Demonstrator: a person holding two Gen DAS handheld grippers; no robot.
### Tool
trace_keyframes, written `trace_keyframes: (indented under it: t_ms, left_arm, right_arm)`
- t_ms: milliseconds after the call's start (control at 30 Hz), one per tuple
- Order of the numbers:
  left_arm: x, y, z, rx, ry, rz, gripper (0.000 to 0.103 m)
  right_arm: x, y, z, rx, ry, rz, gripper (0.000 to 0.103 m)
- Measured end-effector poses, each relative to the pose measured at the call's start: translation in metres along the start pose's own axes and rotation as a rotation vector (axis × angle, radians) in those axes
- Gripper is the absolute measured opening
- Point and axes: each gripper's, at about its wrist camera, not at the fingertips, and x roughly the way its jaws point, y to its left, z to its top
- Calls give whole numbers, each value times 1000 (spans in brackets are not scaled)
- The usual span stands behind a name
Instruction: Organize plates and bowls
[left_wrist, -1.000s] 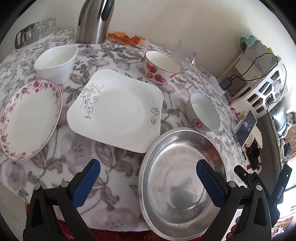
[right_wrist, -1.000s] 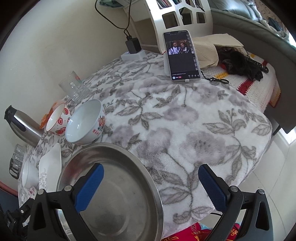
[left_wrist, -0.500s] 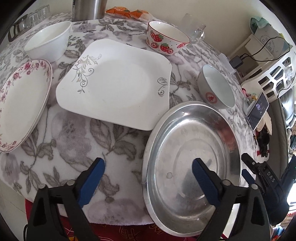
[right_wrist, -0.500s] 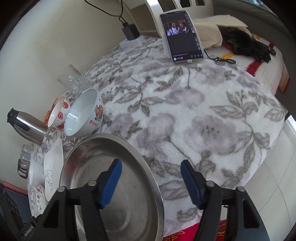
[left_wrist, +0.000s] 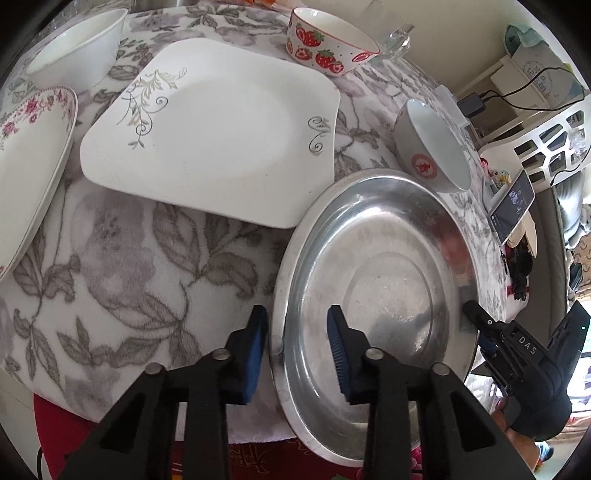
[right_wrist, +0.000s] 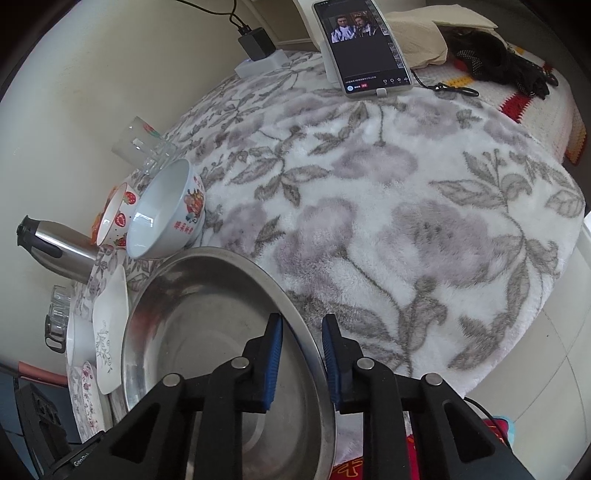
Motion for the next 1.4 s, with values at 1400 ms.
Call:
trace_keyframes:
  t_ms: [1400]
  left_arm:
    - [-25, -16, 0, 80, -96, 41, 14]
  right_arm:
    - [-23, 5, -2, -22, -56, 39, 24]
